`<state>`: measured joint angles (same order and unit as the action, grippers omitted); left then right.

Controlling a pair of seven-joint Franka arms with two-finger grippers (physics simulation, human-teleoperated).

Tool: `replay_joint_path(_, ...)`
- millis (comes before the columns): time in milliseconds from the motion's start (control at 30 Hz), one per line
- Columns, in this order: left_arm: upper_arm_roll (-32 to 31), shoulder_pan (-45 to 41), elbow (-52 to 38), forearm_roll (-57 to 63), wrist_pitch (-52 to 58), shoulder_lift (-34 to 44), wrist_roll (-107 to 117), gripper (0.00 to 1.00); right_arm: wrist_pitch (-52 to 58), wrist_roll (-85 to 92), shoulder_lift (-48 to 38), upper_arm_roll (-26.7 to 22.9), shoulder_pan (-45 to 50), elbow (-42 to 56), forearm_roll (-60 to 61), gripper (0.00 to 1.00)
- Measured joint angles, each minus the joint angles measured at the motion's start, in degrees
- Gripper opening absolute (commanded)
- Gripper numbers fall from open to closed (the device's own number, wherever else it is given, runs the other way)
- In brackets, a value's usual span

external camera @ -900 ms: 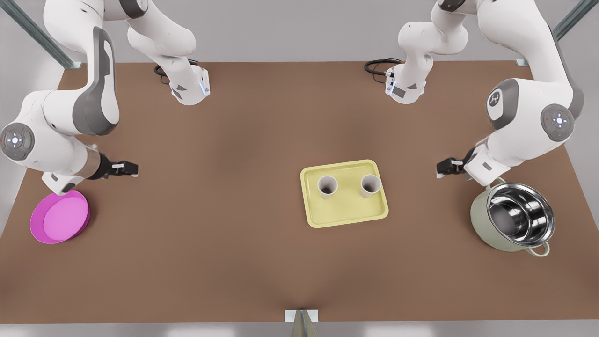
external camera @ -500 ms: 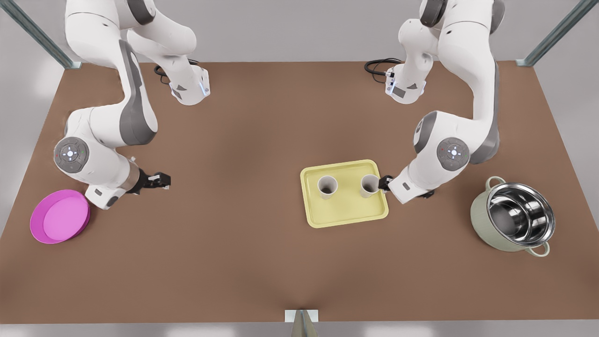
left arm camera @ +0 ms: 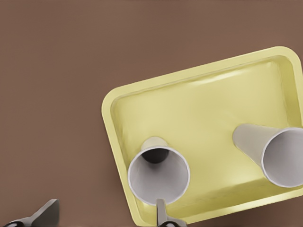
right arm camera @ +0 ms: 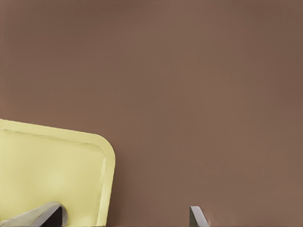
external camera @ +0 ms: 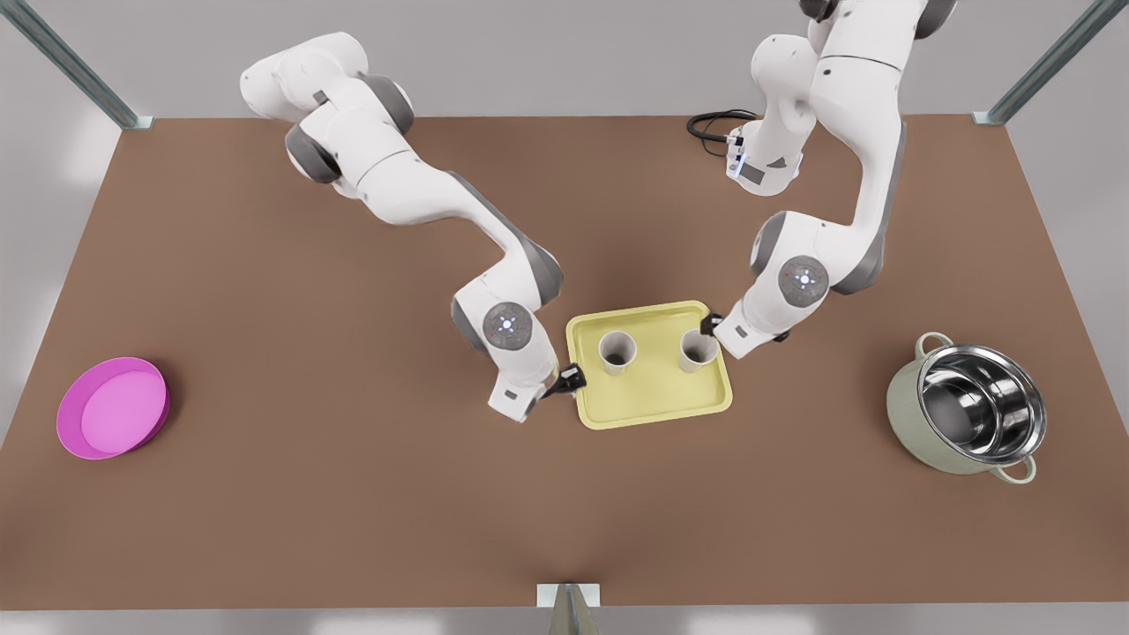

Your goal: Use the left arm to pick up the white IKEA cup from the tray and place it on the middle-left position; use the right arm to pick up the white IKEA cup from the tray and place it on the middle-right position

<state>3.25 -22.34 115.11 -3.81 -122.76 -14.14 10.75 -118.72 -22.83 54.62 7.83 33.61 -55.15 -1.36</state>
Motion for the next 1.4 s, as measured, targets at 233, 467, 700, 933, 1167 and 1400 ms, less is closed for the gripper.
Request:
replay_joint_path(233,0.0,-0.1,2.7,-0.1,-7.4,-5.3,1.2,1.00,-4.3,-9.3,2.1,0.4,4.7,0.6,0.0,1.00)
replay_joint_path(467,-0.1,-0.2,2.7,-0.3,-12.8,-8.9,2.0,0.88,-7.4,-15.6,3.4,0.3,8.5,0.1,-0.9,1.00)
replay_joint_path(700,-0.4,-1.1,2.5,-0.3,-15.4,-9.2,3.1,0.32,-8.3,-20.1,3.9,0.3,9.3,-1.0,-1.6,1.00)
replay_joint_path(933,-0.2,-1.0,2.2,-0.3,-15.5,-7.3,3.9,0.17,-7.9,-23.0,2.9,0.4,9.3,-1.1,-1.7,1.00)
replay_joint_path(1167,1.6,8.6,-4.1,-0.2,-8.6,-5.2,3.0,0.17,-6.1,-24.7,2.7,0.3,8.9,-3.0,-3.4,1.00)
replay_joint_path(1400,1.5,15.5,-4.1,-1.0,-12.6,-10.5,-1.3,0.16,-5.0,-25.8,2.8,0.3,8.9,-4.3,-4.6,0.91)
